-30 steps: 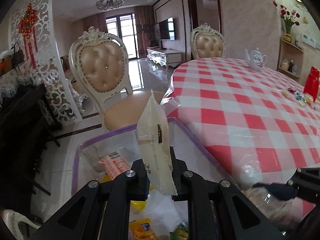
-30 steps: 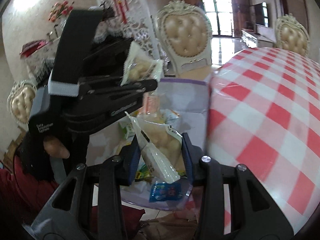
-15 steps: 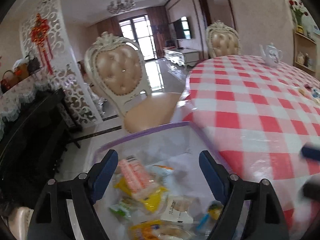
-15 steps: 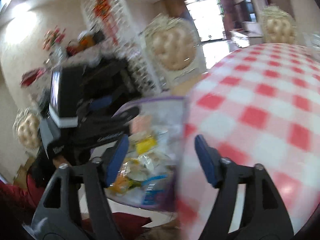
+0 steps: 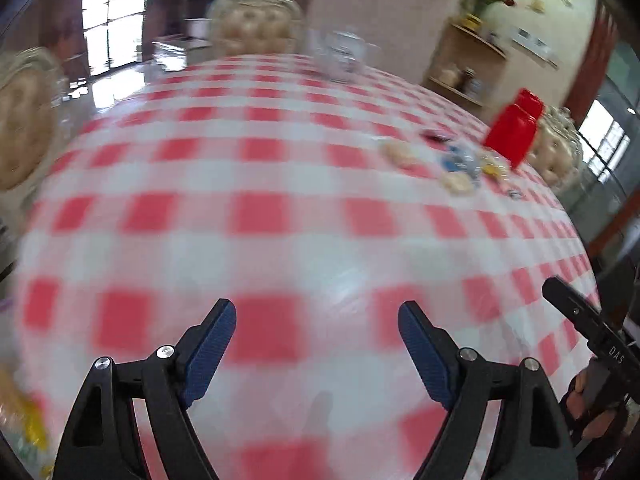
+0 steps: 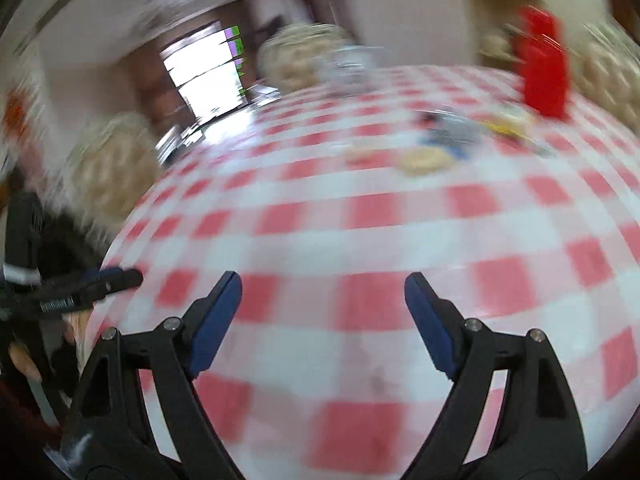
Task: Organize snacks
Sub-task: 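Grasp the round cake packet with the left gripper while right grasps the cookie packet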
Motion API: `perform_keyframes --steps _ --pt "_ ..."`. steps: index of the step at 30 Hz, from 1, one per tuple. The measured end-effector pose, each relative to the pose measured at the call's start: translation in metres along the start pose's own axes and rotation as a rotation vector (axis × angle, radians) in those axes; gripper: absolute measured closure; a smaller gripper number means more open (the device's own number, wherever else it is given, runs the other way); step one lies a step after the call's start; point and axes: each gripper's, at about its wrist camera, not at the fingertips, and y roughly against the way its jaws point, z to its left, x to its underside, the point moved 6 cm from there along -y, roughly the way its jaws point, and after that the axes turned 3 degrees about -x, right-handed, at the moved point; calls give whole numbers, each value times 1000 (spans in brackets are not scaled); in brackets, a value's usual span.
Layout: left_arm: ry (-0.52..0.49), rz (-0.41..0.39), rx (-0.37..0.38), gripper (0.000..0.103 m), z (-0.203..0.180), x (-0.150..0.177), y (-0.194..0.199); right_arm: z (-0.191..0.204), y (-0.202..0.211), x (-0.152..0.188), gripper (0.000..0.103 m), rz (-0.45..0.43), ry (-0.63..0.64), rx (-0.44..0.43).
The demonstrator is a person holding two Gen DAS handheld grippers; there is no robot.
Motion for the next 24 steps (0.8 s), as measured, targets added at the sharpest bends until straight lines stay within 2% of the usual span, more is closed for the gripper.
perform_keyframes --steps 3,6,10,16,18,20,21,23,24 --pt "16 1 59 19 -40 -32 -39 -56 3 -18 18 -35 -119 47" --pt "70 -10 68 19 -60 -59 -72 -93 -1 -27 18 -64 -211 63" --pt "147 -19 56 19 -76 -103 -118 -114 0 -20 18 -46 -280 59" --pt "209 19 -53 19 -92 -140 -181 -99 3 -20 18 -71 -173 63" --pt "172 17 -123 19 -97 -148 -197 -97 0 -21 18 -75 -149 68" --pt "77 19 -223 19 -101 -152 -208 -94 -5 -22 18 -76 -134 69" --pt "49 9 -242 20 -101 -152 -209 -92 -9 -25 18 -74 -125 69" --pt "29 -26 -263 38 -96 -154 -207 -88 -23 -37 18 -69 -120 77" --pt "-2 -34 -283 67 -94 -154 -205 -85 -34 -45 18 -60 -121 86"
